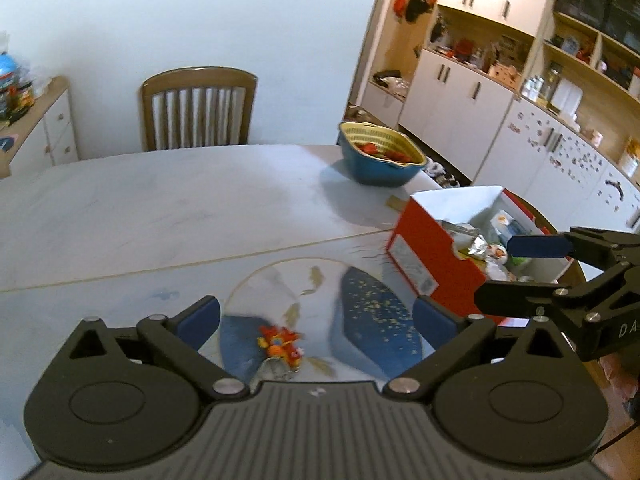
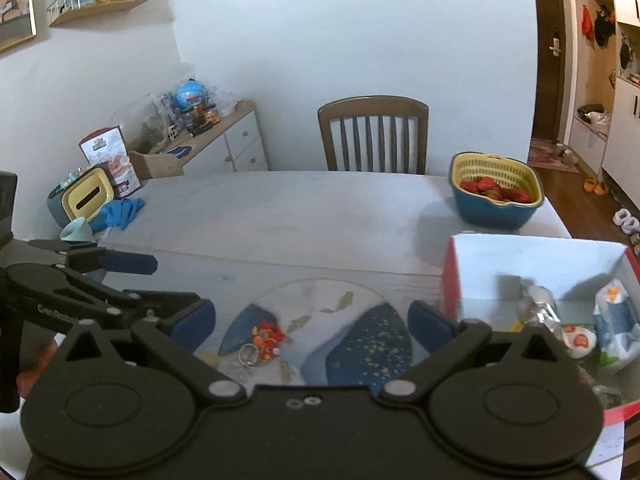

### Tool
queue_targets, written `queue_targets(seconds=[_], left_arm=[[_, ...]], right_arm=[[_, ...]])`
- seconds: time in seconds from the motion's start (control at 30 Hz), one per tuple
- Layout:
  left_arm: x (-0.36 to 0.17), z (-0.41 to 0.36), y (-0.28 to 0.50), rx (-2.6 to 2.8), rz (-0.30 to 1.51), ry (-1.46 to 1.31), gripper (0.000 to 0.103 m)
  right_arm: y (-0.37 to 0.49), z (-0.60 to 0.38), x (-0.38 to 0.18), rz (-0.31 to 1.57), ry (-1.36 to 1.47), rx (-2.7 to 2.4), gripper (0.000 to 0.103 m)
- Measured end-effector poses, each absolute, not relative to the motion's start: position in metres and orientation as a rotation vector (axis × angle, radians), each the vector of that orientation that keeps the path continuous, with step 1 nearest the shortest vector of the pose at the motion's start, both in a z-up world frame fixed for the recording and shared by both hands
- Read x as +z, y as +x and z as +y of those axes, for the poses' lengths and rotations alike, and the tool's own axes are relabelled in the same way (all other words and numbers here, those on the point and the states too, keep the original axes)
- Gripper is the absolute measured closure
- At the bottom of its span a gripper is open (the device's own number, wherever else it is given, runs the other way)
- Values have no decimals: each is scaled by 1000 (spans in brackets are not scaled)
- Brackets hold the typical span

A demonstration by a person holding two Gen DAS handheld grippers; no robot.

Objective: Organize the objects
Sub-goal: 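Withdraw both open tools from the red box back over the table mat, then grasp the yellow cylinder with the left tool while the right tool grasps the red plush toy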

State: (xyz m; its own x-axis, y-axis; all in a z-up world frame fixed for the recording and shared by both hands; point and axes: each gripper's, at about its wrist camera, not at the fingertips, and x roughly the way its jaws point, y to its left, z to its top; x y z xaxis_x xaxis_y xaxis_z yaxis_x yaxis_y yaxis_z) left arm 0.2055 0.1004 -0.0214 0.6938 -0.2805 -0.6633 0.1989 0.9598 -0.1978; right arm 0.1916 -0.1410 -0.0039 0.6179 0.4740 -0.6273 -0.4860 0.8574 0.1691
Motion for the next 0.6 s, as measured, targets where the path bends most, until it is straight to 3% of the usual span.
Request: queue_targets(seconds=[0.6], left_arm=[[-74, 169, 192, -117, 772, -108, 0]], right_arm=[[219, -60, -48, 786, -75, 582, 1]])
